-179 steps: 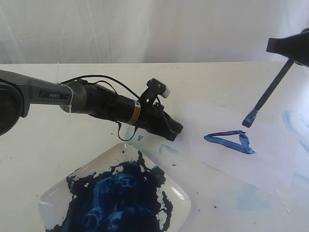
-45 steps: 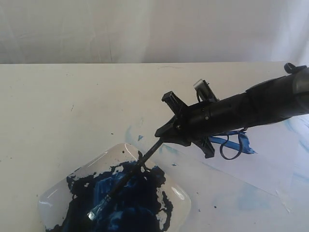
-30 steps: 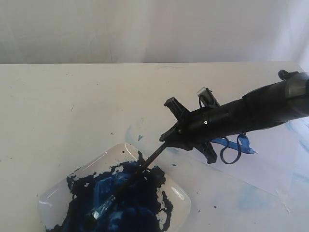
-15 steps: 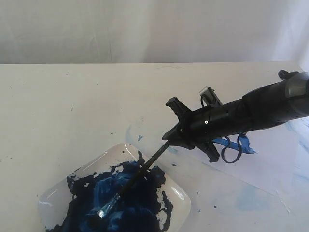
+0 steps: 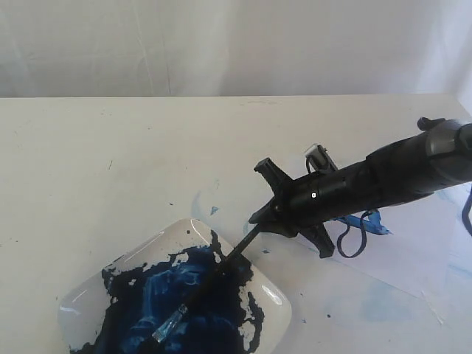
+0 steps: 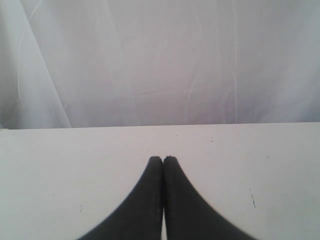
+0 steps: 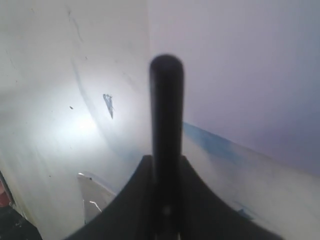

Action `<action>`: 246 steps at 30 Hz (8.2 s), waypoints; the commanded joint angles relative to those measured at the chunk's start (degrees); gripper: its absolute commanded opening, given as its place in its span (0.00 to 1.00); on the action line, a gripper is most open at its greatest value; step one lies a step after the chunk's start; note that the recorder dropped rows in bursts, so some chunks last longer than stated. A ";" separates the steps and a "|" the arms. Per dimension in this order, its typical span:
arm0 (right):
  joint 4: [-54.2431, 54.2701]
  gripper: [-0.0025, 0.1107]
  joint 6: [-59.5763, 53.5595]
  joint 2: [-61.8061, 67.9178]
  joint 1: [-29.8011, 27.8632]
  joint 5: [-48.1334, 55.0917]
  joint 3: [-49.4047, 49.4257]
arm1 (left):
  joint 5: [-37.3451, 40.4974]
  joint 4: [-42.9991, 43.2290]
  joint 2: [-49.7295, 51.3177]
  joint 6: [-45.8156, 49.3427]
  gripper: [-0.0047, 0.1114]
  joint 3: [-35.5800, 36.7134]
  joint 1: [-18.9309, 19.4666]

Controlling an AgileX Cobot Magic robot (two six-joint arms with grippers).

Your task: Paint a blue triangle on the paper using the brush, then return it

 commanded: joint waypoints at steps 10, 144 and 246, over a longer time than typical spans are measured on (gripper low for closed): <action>-5.16 0.50 -5.02 -4.29 -2.61 2.02 0.20 | -0.33 0.33 -0.42 -0.44 0.04 0.26 -0.22; -42.23 0.02 -0.54 -68.02 -9.18 -17.33 15.55 | 13.74 -105.13 -37.38 106.31 0.04 27.70 -0.09; -88.31 0.02 34.42 -108.31 -17.86 -19.94 56.12 | 13.52 -105.00 -37.38 98.96 0.04 27.70 -0.09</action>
